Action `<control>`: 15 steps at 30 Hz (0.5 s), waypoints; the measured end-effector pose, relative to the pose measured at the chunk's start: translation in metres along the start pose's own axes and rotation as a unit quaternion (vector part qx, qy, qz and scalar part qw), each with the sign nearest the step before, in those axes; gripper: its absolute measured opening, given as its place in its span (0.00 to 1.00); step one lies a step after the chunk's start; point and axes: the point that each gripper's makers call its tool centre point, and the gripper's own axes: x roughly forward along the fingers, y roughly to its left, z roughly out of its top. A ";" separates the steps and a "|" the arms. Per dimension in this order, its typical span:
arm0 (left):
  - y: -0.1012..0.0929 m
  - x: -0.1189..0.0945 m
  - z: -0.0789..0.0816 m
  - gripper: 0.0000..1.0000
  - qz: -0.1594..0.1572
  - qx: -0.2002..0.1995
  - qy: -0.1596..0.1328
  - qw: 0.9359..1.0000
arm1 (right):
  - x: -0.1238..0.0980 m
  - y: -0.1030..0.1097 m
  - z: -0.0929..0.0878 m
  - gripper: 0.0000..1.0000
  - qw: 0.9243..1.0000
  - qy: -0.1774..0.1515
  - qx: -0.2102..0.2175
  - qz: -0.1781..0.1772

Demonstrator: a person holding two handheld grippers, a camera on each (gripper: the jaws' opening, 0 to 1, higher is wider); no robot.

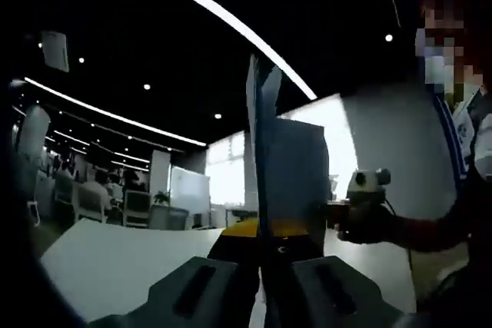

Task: Organize the stack of printing papers by aligning and flattening the scattered papers on the table

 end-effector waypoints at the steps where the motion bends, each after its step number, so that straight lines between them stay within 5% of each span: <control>1: 0.004 0.000 -0.004 0.06 0.011 0.008 0.009 1.000 | 0.000 -0.001 -0.001 0.00 1.000 0.000 -0.008 -0.002; 3: 0.015 -0.001 -0.021 0.08 0.037 0.029 0.048 0.998 | -0.001 0.002 -0.018 0.00 1.000 0.026 -0.008 0.013; 5: 0.019 -0.004 -0.047 0.12 0.045 0.009 0.109 0.993 | -0.004 -0.002 -0.047 0.01 0.997 0.076 0.026 0.005; 7: 0.022 -0.004 -0.063 0.17 0.049 -0.015 0.131 0.990 | -0.007 -0.007 -0.068 0.09 0.993 0.110 0.044 -0.007; 15: 0.024 -0.004 -0.056 0.21 0.048 -0.033 0.123 0.991 | -0.009 -0.012 -0.063 0.14 0.994 0.099 0.046 -0.005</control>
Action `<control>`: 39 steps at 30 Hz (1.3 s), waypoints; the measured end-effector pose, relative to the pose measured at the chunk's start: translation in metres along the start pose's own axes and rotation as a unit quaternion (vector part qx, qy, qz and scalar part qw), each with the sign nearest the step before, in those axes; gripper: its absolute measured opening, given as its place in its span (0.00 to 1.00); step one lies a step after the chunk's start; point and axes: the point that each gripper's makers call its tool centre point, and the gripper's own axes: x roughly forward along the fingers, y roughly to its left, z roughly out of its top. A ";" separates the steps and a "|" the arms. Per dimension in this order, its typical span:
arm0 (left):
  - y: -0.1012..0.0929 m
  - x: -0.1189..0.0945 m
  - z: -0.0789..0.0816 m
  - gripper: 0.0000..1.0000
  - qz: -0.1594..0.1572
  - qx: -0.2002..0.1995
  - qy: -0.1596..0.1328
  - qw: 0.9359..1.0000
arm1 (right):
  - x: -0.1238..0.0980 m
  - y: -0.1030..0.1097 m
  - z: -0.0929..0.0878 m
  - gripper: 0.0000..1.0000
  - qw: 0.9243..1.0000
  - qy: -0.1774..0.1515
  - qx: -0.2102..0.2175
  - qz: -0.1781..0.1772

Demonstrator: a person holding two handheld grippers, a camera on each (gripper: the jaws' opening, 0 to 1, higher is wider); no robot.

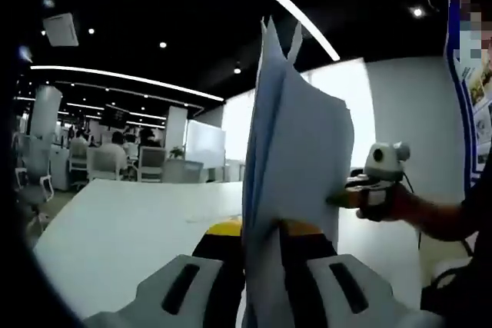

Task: Organize the stack of printing papers by aligning and flattening the scattered papers on the table

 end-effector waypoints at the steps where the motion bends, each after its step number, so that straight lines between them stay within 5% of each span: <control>1: 0.001 -0.001 0.002 0.21 0.002 0.004 0.001 1.000 | 0.000 -0.001 0.001 0.15 1.000 0.002 -0.002 0.001; 9: 0.008 -0.009 0.002 0.21 -0.004 -0.007 0.011 1.000 | -0.006 -0.005 0.004 0.16 1.000 0.006 -0.006 0.011; 12: 0.010 -0.009 -0.007 0.17 -0.003 -0.013 0.020 1.000 | -0.006 -0.005 0.008 0.10 0.999 -0.014 0.043 0.023; 27: -0.010 0.006 -0.012 0.06 -0.041 -0.049 0.019 0.998 | -0.006 -0.005 0.007 0.00 0.998 -0.018 0.062 0.018; 30: -0.012 0.006 -0.014 0.09 -0.039 -0.041 0.021 0.998 | -0.008 -0.006 0.006 0.00 0.998 -0.017 0.064 0.016; 34: -0.009 0.002 -0.015 0.26 -0.031 -0.015 0.035 0.999 | -0.009 -0.004 0.006 0.00 0.998 -0.017 0.058 0.018; 39: -0.005 -0.005 0.009 0.26 -0.031 -0.031 0.001 0.999 | -0.008 -0.006 0.000 0.15 1.000 0.009 0.017 -0.001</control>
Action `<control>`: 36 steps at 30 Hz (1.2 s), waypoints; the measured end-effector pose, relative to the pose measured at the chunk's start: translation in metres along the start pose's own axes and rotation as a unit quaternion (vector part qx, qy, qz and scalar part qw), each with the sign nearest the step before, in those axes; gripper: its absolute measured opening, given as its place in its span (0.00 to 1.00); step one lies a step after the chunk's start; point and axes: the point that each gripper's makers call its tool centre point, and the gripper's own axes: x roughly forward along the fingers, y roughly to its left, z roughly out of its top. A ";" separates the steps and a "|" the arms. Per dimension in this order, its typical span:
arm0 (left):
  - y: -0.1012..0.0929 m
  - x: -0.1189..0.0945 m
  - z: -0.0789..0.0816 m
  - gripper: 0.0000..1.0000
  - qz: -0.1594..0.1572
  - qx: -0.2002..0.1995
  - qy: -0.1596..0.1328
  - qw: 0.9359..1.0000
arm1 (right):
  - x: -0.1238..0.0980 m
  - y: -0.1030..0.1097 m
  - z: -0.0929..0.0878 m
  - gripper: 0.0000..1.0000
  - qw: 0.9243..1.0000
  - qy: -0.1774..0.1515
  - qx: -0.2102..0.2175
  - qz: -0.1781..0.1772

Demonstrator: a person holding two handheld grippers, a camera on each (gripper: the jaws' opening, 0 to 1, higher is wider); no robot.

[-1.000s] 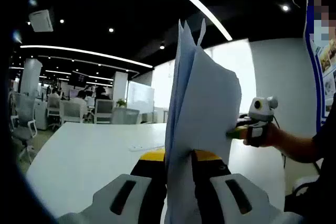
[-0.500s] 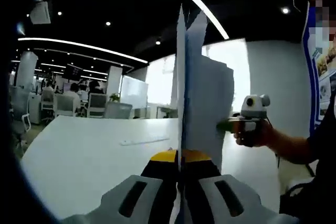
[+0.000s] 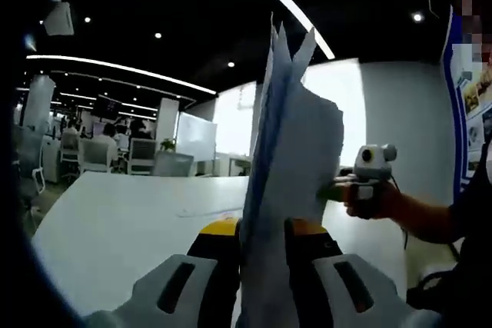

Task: Organize the stack of printing papers by aligning and flattening the scattered papers on the table

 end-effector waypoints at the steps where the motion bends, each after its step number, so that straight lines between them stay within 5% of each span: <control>1: -0.001 0.002 0.001 0.26 -0.002 0.001 0.001 1.000 | 0.001 -0.001 -0.003 0.18 1.000 0.010 -0.003 -0.008; 10: -0.006 0.010 -0.008 0.21 -0.007 0.002 0.013 1.000 | 0.006 -0.007 -0.004 0.21 0.998 0.028 -0.010 -0.052; 15: -0.009 0.010 -0.008 0.06 -0.026 -0.002 0.014 1.000 | 0.007 -0.005 0.000 0.15 0.999 0.016 0.000 -0.040; 23: -0.013 0.011 -0.009 0.06 -0.034 -0.022 0.018 0.999 | 0.002 -0.004 0.001 0.00 0.999 0.011 0.029 -0.031; 31: -0.023 0.016 -0.008 0.06 -0.051 -0.025 0.029 0.998 | -0.007 -0.005 0.000 0.00 0.996 0.038 0.073 -0.036; 36: -0.022 0.015 -0.004 0.06 -0.050 -0.066 0.039 0.996 | -0.011 0.001 0.003 0.00 0.993 0.049 0.102 -0.031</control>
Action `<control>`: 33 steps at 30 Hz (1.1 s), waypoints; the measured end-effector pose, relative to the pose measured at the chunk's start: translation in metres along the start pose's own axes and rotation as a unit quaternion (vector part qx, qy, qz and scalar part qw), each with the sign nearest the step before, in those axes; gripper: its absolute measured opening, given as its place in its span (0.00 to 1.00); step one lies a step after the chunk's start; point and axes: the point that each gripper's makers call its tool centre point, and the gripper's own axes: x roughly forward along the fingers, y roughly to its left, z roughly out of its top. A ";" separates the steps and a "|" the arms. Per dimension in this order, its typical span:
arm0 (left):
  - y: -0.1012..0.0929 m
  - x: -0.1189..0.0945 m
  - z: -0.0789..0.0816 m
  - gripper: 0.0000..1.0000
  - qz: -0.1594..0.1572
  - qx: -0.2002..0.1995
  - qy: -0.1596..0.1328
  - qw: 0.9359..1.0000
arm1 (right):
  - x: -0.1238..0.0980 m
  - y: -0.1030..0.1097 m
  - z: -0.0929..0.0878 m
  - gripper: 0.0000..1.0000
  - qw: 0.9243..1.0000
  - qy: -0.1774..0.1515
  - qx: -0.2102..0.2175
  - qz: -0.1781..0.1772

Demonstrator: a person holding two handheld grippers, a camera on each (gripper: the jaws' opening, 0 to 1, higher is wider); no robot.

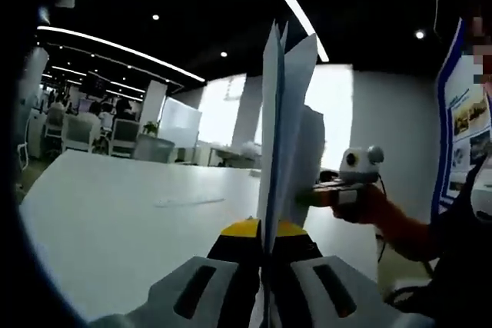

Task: Organize the stack of printing papers by aligning and flattening the scattered papers on the table

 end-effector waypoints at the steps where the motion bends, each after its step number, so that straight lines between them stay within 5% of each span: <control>1: -0.001 0.000 0.000 0.06 0.000 -0.001 0.000 1.000 | 0.000 0.001 0.000 0.00 1.000 0.000 0.000 0.000; 33: -0.014 -0.005 0.004 0.06 -0.004 -0.030 0.007 1.000 | -0.008 0.012 0.001 0.00 1.000 0.019 -0.008 -0.010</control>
